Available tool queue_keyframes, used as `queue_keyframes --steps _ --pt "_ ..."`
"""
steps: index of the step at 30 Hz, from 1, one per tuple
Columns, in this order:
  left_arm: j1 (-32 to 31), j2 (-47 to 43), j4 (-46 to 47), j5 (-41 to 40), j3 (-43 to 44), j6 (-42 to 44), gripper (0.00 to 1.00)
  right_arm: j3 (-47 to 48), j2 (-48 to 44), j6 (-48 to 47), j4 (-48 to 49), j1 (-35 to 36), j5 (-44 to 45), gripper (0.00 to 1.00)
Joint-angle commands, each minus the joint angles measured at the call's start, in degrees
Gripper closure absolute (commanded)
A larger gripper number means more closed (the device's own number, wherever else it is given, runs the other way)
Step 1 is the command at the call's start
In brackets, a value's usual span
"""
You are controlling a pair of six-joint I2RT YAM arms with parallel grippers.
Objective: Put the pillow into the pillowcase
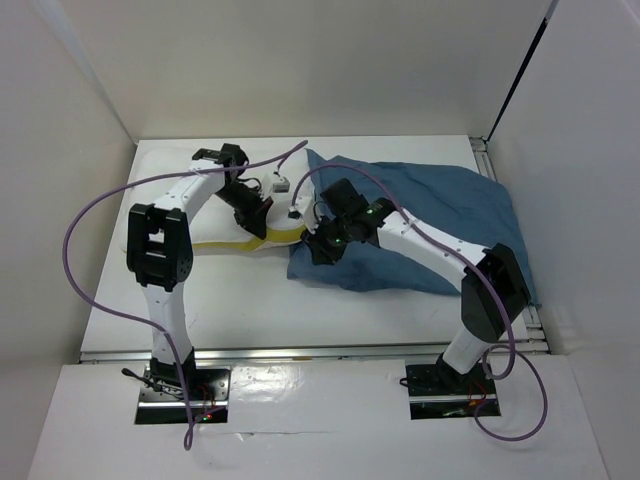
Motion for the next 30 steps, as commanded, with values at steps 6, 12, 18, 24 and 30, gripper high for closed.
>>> queue_keyframes --steps 6,12,18,24,30 --pt "-0.26 -4.78 3.89 0.48 -5.60 1.51 1.00 5.04 0.20 11.97 4.73 -9.97 10.23 0.73" --pt "-0.26 -6.37 5.03 0.49 -7.27 1.51 1.00 9.96 7.67 19.19 4.20 -14.20 -1.33 0.76" --pt "0.35 -6.90 5.03 -0.04 -7.80 1.51 1.00 15.93 14.61 23.86 5.61 -14.20 -8.13 0.67" --pt "0.35 -7.95 6.17 -0.04 -8.95 1.51 1.00 22.97 20.59 25.88 5.61 -14.20 -9.46 0.65" --pt "0.35 -7.95 6.18 -0.04 -8.95 1.51 1.00 24.82 24.19 27.02 5.61 -14.20 -8.23 0.65"
